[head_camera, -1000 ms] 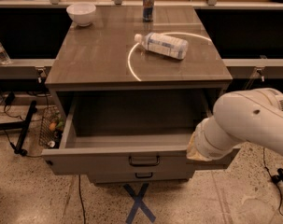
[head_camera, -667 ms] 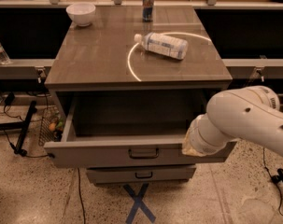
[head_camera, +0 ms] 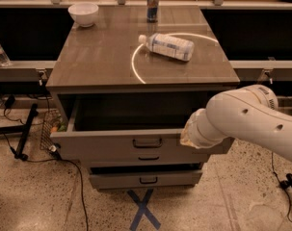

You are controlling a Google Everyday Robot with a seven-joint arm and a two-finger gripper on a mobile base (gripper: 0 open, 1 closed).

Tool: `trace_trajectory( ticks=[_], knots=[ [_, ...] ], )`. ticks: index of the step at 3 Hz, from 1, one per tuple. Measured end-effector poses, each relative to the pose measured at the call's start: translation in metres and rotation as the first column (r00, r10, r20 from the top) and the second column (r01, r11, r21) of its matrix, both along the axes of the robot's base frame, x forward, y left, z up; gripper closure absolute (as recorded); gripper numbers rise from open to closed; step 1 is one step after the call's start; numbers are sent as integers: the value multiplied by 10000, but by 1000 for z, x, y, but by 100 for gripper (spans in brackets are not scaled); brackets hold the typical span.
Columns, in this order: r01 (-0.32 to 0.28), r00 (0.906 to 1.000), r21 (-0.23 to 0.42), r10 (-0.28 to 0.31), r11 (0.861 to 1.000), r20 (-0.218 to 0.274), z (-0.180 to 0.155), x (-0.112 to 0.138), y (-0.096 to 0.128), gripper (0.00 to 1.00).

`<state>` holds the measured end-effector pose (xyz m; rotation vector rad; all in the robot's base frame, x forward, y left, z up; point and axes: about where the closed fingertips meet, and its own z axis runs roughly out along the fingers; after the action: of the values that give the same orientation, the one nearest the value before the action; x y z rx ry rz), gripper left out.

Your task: Close top drawer

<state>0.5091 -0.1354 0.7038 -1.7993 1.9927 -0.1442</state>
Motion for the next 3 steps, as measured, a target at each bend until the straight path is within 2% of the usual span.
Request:
trace_trajectory(
  ticks=[1,2,3],
  knots=[
    [125,9986,217,-136,9997,505,1,20,8,100],
    [268,9915,529,-333,9982,1260,3,49,20,100],
    [268,9915,530,-334,9982,1261,3,49,21,100]
  ],
)
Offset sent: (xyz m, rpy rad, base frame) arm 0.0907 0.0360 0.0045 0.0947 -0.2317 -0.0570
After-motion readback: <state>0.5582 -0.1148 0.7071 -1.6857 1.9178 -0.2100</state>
